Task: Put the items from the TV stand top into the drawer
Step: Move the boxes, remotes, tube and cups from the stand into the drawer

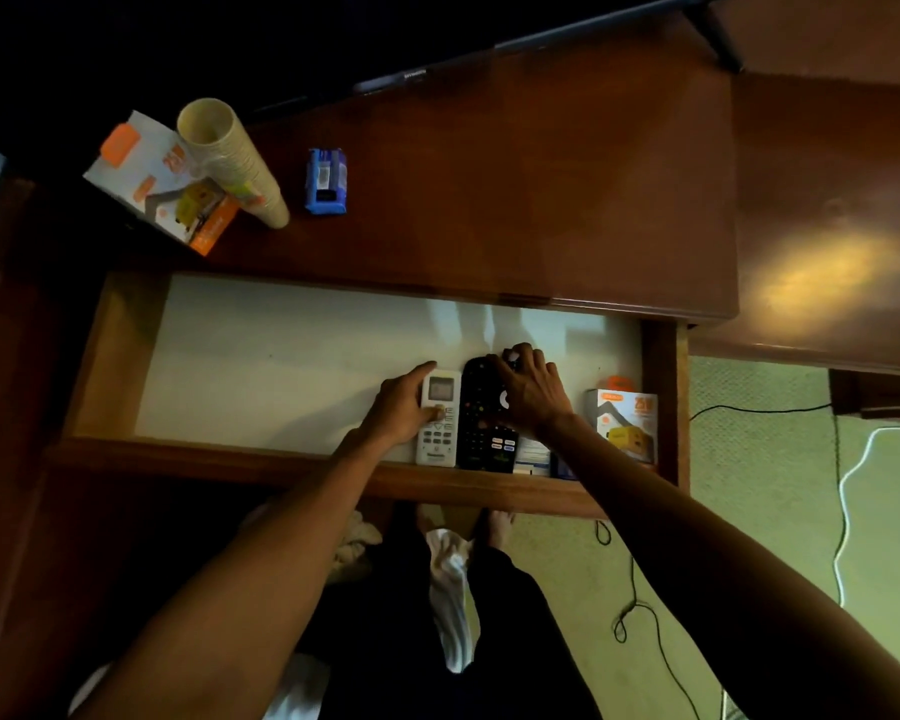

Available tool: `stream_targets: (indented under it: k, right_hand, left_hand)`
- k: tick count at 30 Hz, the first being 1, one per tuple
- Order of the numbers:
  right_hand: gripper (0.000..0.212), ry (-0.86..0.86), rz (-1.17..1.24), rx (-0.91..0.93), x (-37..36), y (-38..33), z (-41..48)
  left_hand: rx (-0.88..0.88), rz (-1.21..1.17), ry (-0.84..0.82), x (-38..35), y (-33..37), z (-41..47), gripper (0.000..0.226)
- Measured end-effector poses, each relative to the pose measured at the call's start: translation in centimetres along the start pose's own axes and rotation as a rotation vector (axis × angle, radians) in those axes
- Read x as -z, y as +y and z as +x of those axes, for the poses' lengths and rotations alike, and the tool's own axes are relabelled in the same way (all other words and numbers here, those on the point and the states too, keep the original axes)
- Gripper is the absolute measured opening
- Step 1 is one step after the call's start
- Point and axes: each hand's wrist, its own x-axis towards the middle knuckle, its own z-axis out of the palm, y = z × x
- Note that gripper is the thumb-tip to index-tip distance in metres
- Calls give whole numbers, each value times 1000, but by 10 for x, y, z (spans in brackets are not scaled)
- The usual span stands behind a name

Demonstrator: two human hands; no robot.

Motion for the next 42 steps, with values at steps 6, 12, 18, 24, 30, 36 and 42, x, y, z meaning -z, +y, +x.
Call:
stream_targets:
  k: [6, 12, 18, 24, 30, 36, 42]
  right_hand:
    - [72, 5, 25, 67, 23, -6, -7]
    - [37, 81, 197, 245, 87, -50, 0]
    - [43, 164, 253, 330, 162, -114, 46]
    - [74, 160, 38, 292, 203, -171, 126]
    - [111, 85, -83, 163, 194, -183, 206]
    - [95, 115, -101, 202, 183, -187, 205]
    - [95, 159, 72, 262, 182, -169, 179]
  left_hand:
    - [89, 51, 94, 25, 16, -13, 66]
    - [-14, 88, 420, 109, 43, -55, 24]
    - [-210, 77, 753, 207, 70, -72, 21]
    - [-308, 222, 870, 290, 94, -35, 58]
    - [-176, 383, 547, 325, 90, 7, 90]
    - [-151, 387, 478, 325, 83, 17, 67]
    - [-252, 225, 531, 323, 80, 2, 76]
